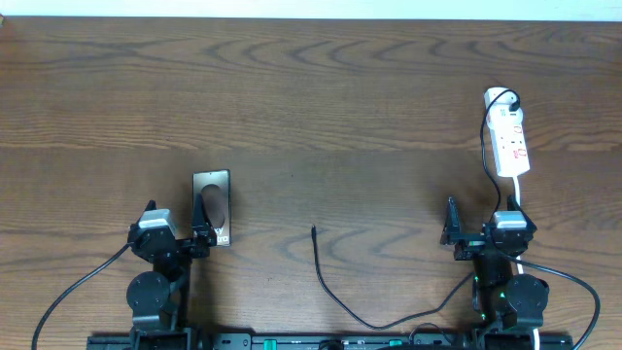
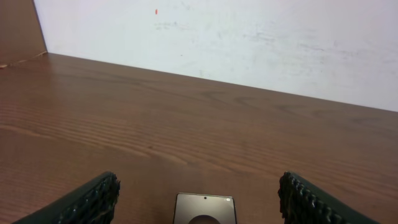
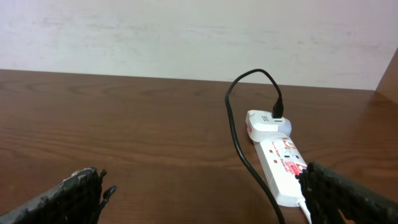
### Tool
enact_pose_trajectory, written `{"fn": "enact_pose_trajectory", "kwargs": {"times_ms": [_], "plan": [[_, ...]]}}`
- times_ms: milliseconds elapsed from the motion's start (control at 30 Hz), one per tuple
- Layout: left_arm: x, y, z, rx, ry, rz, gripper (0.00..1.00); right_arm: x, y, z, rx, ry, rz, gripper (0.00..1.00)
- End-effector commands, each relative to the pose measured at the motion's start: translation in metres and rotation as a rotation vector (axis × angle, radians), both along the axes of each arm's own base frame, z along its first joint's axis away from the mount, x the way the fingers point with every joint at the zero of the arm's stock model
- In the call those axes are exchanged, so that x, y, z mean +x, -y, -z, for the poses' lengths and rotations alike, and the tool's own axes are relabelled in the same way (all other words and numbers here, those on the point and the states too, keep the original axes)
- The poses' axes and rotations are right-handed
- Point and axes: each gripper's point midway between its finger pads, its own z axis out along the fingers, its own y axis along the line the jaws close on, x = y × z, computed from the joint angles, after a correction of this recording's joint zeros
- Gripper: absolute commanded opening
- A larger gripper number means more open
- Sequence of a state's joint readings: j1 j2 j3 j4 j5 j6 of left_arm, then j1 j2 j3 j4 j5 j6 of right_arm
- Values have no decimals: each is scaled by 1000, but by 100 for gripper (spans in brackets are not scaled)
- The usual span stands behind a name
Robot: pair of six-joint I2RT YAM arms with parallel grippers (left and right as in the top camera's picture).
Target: Plug charger to phone and switch on socket
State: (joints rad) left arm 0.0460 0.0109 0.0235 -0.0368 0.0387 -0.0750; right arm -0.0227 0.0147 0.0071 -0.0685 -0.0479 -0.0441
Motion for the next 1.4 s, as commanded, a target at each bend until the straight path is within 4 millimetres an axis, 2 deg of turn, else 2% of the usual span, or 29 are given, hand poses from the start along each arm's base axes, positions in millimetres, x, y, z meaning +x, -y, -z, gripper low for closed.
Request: {"fn": "enact_pose_trajectory", "kwargs": {"times_ms": [0, 333, 400, 667, 833, 967, 1100, 1200, 1367], "plan": [[-1, -5, 16, -1, -46, -27, 83, 0, 3, 0, 5, 2, 15, 99], [-1, -4, 15, -1, -45, -22, 82, 0, 3, 0, 5, 2, 15, 99], [-1, 2, 10, -5, -35, 11, 82, 0, 3, 0, 5, 2, 15, 99], [-4, 2, -25, 30, -82, 18, 83, 0, 3, 0, 5, 2, 16, 99], [11, 7, -57, 46, -154, 53, 82, 0, 3, 0, 5, 2, 15, 99], [34, 9, -75, 43, -284, 79, 83, 0, 3, 0, 5, 2, 15, 99], [60, 13, -80, 71, -468, 135, 82, 0, 3, 0, 5, 2, 16, 99], [75, 15, -73, 69, -660, 173, 82, 0, 3, 0, 5, 2, 16, 99], [92, 14, -49, 46, -974, 199, 83, 0, 3, 0, 5, 2, 16, 99]]}}
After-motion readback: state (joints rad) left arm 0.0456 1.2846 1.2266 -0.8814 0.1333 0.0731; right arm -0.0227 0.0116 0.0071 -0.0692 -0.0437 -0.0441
